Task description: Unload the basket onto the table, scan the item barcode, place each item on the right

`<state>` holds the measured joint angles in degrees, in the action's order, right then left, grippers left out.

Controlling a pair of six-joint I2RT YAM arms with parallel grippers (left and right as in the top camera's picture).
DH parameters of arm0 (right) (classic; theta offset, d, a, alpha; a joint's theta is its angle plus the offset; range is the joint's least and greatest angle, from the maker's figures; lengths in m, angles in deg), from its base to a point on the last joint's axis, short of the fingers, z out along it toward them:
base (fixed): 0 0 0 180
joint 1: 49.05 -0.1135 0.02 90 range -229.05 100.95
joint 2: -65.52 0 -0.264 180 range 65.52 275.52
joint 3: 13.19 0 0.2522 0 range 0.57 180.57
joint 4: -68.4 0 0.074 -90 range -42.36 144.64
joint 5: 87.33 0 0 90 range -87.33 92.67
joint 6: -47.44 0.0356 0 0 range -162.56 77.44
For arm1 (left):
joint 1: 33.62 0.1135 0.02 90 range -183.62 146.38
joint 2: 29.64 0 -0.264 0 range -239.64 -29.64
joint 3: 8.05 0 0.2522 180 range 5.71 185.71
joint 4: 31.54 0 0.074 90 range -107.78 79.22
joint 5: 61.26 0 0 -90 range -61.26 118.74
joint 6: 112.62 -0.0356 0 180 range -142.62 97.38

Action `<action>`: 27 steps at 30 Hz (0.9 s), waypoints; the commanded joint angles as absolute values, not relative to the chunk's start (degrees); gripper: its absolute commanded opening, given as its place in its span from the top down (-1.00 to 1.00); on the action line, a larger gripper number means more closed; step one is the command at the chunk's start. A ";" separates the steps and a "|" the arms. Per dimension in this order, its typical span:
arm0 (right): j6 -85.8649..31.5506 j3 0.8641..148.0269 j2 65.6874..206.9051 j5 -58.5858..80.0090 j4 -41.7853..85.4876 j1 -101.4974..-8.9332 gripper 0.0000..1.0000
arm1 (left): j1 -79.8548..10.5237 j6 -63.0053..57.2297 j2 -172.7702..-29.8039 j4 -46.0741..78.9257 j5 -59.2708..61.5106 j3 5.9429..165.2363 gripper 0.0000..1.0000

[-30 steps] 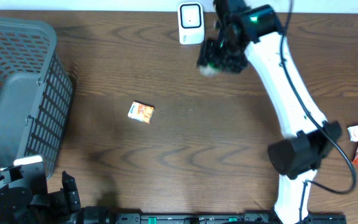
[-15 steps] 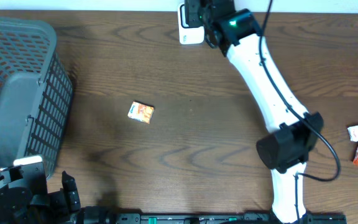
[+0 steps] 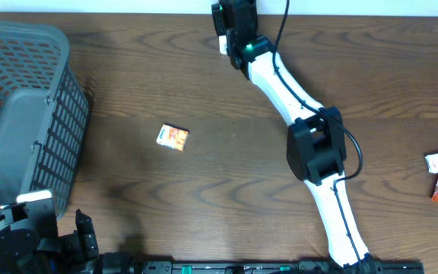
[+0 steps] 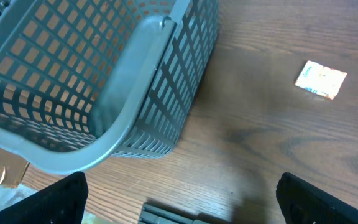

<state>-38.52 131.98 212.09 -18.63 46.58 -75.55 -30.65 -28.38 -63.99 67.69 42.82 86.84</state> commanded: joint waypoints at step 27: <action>-25.69 132.46 196.74 -14.65 -11.80 -55.12 0.03 | -30.41 -27.68 -63.99 67.71 43.35 87.14 -0.94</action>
